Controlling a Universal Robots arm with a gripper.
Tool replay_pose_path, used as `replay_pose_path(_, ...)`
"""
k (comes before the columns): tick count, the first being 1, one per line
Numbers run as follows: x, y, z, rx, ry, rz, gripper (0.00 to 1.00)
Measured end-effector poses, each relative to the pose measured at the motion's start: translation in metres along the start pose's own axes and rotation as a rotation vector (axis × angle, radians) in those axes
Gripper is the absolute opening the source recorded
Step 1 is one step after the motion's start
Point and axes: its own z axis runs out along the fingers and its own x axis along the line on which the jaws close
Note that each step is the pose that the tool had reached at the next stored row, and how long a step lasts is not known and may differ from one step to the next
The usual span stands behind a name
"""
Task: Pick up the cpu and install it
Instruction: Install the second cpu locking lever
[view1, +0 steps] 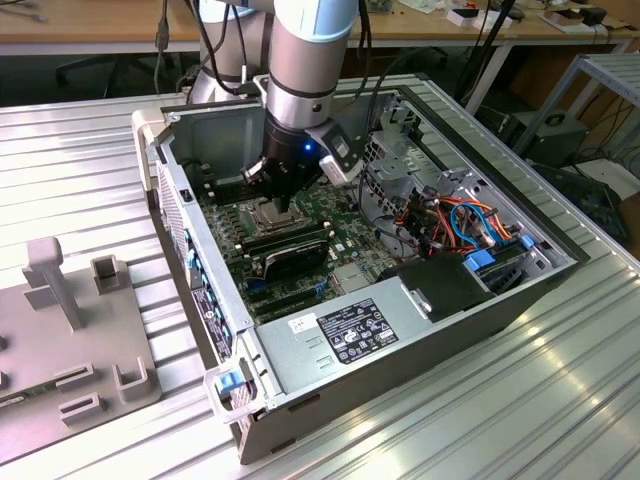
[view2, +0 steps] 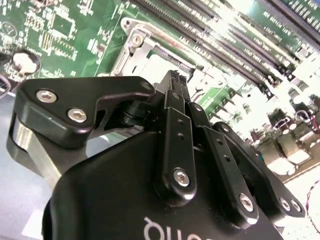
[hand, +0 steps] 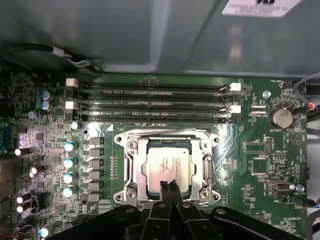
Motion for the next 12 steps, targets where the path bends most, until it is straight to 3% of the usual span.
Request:
replay_pose_path(5,-0.0005,0.0131,-0.0019,0.0081,0.0000,0.000,0.11)
replay_pose_path(12,-0.0007,0.0137,-0.0029,0.0086,0.0001,0.000,0.11)
